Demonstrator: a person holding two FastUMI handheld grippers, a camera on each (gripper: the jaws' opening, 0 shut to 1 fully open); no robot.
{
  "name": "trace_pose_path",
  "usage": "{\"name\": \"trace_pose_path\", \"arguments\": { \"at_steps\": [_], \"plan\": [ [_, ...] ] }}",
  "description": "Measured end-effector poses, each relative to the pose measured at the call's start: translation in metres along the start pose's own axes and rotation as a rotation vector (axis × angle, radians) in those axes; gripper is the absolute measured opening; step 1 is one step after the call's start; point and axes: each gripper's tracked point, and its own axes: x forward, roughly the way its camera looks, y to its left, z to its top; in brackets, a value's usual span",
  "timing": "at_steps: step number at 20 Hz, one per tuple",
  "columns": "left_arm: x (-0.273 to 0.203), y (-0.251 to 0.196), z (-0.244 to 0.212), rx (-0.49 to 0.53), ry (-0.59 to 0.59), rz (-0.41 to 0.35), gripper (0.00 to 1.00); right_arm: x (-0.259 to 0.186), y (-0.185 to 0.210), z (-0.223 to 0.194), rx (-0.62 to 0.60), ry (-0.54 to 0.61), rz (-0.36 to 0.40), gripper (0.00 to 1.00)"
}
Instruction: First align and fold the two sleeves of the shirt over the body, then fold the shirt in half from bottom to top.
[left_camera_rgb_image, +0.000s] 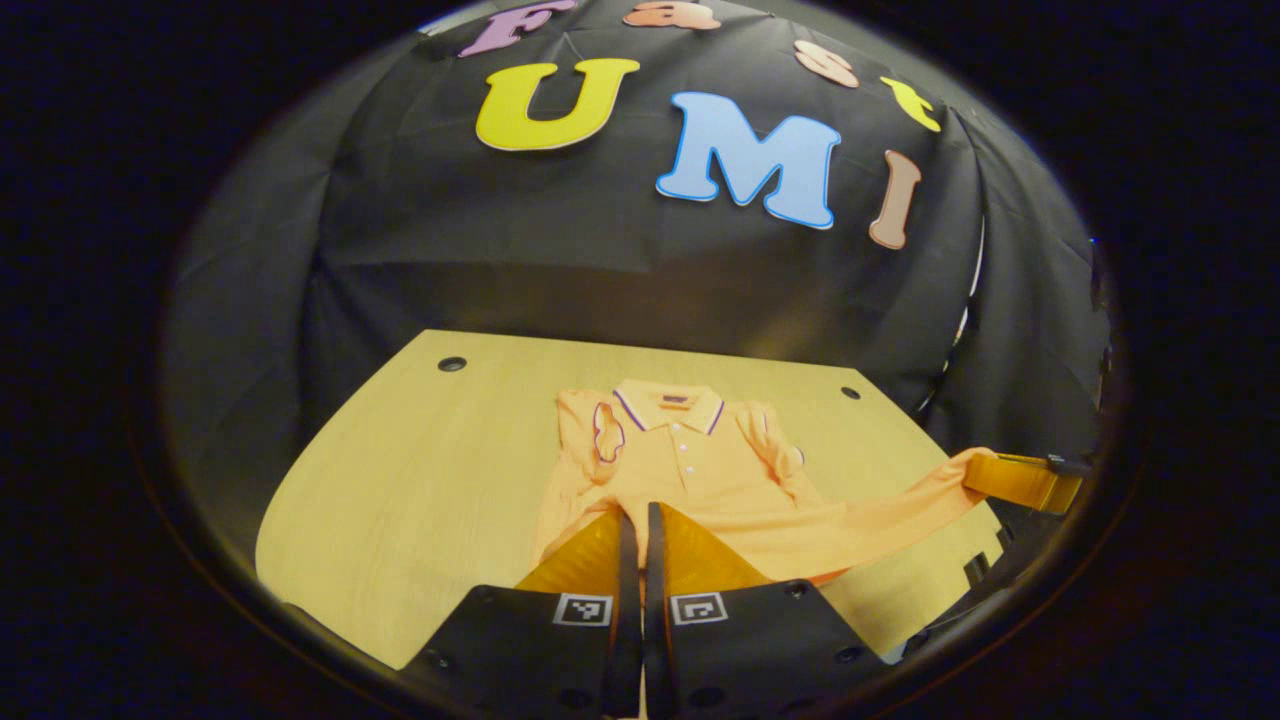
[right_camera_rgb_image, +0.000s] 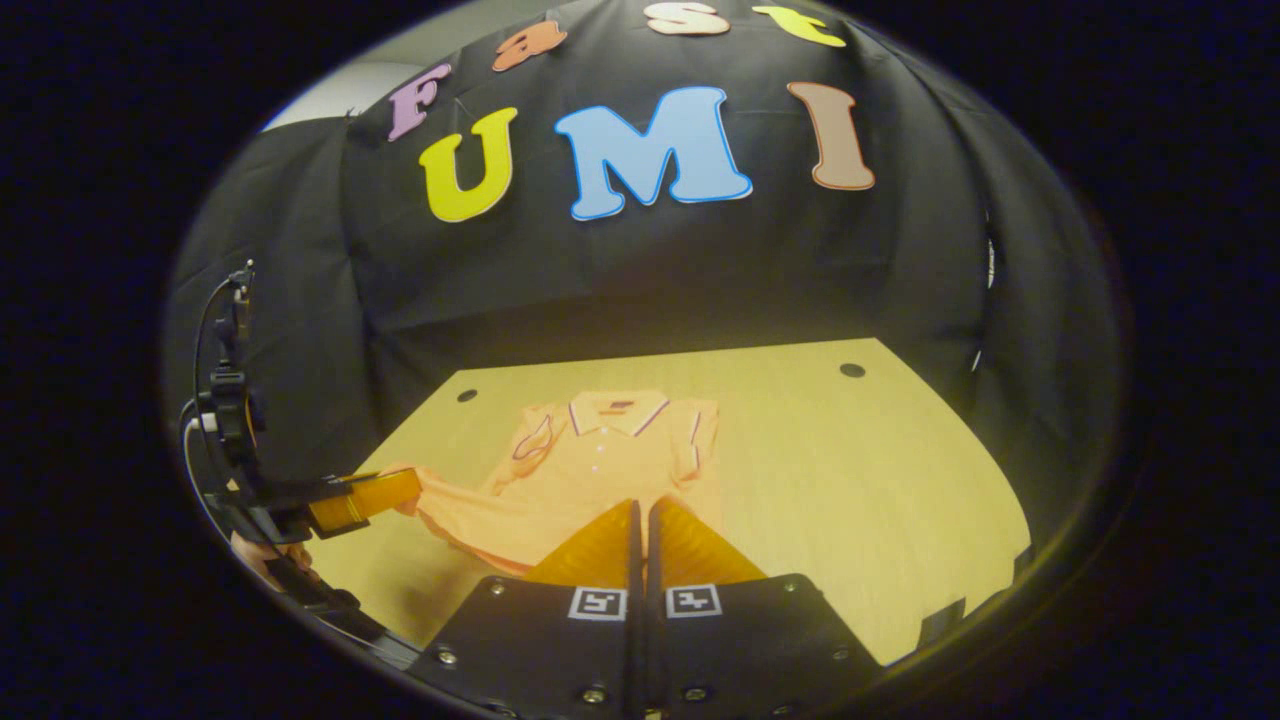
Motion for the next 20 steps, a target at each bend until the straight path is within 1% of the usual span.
{"name": "trace_pose_path", "arguments": {
  "at_steps": [4, 9, 13, 17, 20],
  "plan": [
    [0.048, 0.009, 0.033, -0.006, 0.012, -0.026, 0.07, 0.048, -0.002, 0.035, 0.015, -0.02, -0.035, 0.0],
    [0.091, 0.019, 0.064, 0.008, 0.009, -0.052, 0.07, 0.094, 0.001, 0.067, 0.017, -0.04, -0.064, 0.0],
    [0.127, 0.023, 0.085, 0.016, -0.022, -0.072, 0.07, 0.126, -0.003, 0.082, -0.014, -0.041, -0.099, 0.0],
    [0.162, 0.028, 0.092, 0.009, -0.026, -0.094, 0.07, 0.157, -0.006, 0.095, -0.042, -0.021, -0.129, 0.0],
    [0.184, 0.037, 0.1, 0.03, -0.039, -0.087, 0.07, 0.18, -0.007, 0.106, -0.063, -0.015, -0.145, 0.0]
  ]
}}
